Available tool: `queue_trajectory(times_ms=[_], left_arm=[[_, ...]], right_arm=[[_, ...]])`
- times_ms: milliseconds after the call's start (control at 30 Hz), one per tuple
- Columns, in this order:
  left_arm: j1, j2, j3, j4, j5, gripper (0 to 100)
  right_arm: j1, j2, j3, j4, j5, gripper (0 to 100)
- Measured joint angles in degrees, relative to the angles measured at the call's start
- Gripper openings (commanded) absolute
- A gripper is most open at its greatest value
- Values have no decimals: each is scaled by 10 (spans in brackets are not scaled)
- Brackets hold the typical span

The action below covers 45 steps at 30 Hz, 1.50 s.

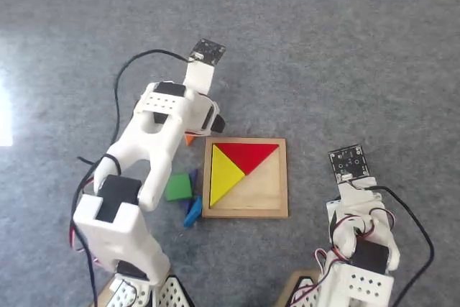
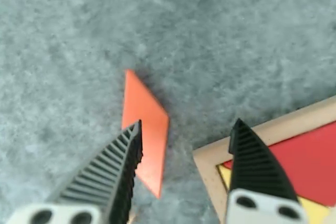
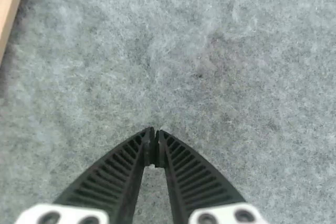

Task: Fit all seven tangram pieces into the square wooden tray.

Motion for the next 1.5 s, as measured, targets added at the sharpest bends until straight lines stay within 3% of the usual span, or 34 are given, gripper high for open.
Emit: queue_trajectory(times_ms=[300,800,1033,1233,1500], left_arm=[[3,38,-6,-4,1,250],[-69,61,-39,32,2,250],[-58,24,-36,32,2,250],[-26,-53,55,-18,-22,227],[-21,-36,62,-36,-29,205]], right_arm=[[0,0,0,0,0,17],[0,0,0,0,0,17],[0,0,0,0,0,17],[0,0,0,0,0,17],[0,0,0,0,0,17]])
